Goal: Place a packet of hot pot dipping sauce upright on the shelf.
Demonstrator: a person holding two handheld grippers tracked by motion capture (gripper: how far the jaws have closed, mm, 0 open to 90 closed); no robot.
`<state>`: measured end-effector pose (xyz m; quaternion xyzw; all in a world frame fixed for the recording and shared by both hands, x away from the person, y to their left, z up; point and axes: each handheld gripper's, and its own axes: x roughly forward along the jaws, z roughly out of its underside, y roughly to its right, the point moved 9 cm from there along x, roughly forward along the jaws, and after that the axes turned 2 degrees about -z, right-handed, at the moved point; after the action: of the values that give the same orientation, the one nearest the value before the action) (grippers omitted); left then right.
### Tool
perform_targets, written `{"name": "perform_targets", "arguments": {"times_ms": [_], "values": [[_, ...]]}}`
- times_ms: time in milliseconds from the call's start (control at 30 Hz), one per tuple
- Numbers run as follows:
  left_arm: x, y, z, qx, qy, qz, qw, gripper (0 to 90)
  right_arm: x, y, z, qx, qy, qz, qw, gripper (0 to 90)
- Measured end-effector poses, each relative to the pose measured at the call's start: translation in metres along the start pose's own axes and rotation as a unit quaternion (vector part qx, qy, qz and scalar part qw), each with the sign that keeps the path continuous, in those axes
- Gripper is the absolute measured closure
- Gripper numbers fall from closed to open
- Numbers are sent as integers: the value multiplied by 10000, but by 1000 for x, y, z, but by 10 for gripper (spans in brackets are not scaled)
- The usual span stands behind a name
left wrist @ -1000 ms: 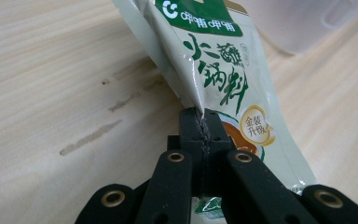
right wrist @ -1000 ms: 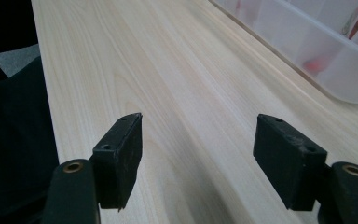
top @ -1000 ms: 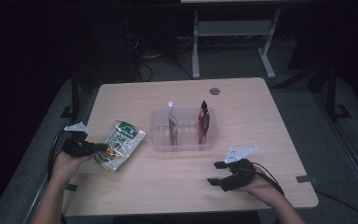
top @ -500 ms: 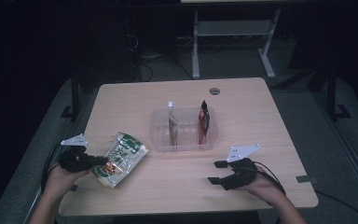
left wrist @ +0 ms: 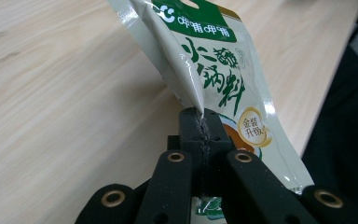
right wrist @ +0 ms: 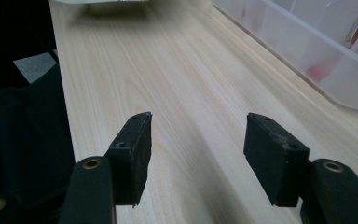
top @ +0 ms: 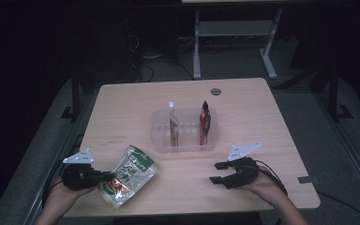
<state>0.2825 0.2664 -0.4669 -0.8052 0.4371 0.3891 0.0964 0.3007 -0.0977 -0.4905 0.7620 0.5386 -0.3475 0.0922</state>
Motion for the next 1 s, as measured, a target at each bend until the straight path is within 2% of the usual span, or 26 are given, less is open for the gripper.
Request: {"name": "perform_targets", "arguments": {"times_ms": [100, 167, 233, 567, 667, 733, 900, 1000], "values": [[4, 9, -4, 163, -10, 169, 9997, 899, -1, 0, -1, 25, -2, 13, 10000, 428], [7, 14, -7, 338, -39, 243, 9991, 899, -2, 0, -1, 76, -22, 96, 9999, 470], [11, 20, -10, 400, -48, 330, 9986, 899, -4, 1, -1, 68, -8, 138, 9999, 472], [36, 45, -37, 847, -71, 750, 9936, 898, -12, -1, -9, 18, 35, 92, 9999, 436], [48, 52, -48, 1065, -123, 836, 9907, 898, -14, -1, -9, 111, 124, 28, 9999, 425], [55, 56, -55, 1142, -104, 902, 9893, 899, -15, -1, -9, 153, 143, -34, 9998, 411], [73, 64, -72, 1452, -107, 1142, 9827, 899, -15, -2, -11, 221, 200, -182, 9994, 422], [80, 67, -79, 1544, -51, 1253, 9800, 898, -13, -3, -16, 255, 294, -306, 9988, 423]]}}
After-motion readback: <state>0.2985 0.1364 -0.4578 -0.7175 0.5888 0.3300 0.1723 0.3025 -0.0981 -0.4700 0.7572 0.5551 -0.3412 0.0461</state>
